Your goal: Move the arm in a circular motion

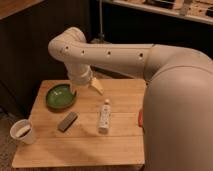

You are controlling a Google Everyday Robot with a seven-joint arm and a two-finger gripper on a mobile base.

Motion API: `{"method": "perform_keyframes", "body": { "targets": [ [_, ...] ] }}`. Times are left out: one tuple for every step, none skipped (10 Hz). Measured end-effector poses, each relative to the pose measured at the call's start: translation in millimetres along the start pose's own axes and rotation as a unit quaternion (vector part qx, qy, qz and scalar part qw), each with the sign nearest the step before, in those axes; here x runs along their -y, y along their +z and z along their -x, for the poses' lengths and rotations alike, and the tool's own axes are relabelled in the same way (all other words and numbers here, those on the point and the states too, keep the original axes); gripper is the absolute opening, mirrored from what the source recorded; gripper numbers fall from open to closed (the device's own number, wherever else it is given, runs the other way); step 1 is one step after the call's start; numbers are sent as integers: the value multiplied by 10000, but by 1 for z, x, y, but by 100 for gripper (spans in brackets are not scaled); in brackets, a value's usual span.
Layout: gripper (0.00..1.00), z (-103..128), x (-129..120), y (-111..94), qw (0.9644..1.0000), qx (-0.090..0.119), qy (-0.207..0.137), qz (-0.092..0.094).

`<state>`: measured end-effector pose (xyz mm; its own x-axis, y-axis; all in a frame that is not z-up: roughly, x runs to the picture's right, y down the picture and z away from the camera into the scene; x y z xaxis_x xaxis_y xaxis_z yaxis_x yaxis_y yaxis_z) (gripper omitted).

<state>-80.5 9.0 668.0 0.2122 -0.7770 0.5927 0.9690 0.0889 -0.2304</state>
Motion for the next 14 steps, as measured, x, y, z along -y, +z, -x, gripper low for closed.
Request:
{"method": "perform_keyframes", "body": {
  "targets": [
    [80, -9, -6, 3, 10000, 28, 57, 6],
    [80, -18, -5, 4, 9999, 51, 116, 0],
    [80, -20, -5, 4, 9999, 64, 133, -18],
    [80, -21, -11, 4, 9998, 87, 177, -35],
    [80, -24, -30, 5, 9996, 82, 257, -33],
    [80, -23, -43, 6, 9995, 88, 301, -53],
    [80, -23, -55, 6, 9993, 85, 346, -67],
    [80, -21, -69, 6, 9991, 103, 409, -86],
    [80, -22, -75, 5, 9988, 109, 456, -127],
    [80, -22, -77, 4, 9987, 106, 469, -149],
    [80, -21, -80, 3, 9986, 111, 480, -202],
    [80, -23, -99, 3, 9983, 117, 542, -199],
    [80, -23, -112, 3, 9978, 143, 601, -224],
    [80, -25, -124, 4, 9974, 151, 655, -251]
  ]
}}
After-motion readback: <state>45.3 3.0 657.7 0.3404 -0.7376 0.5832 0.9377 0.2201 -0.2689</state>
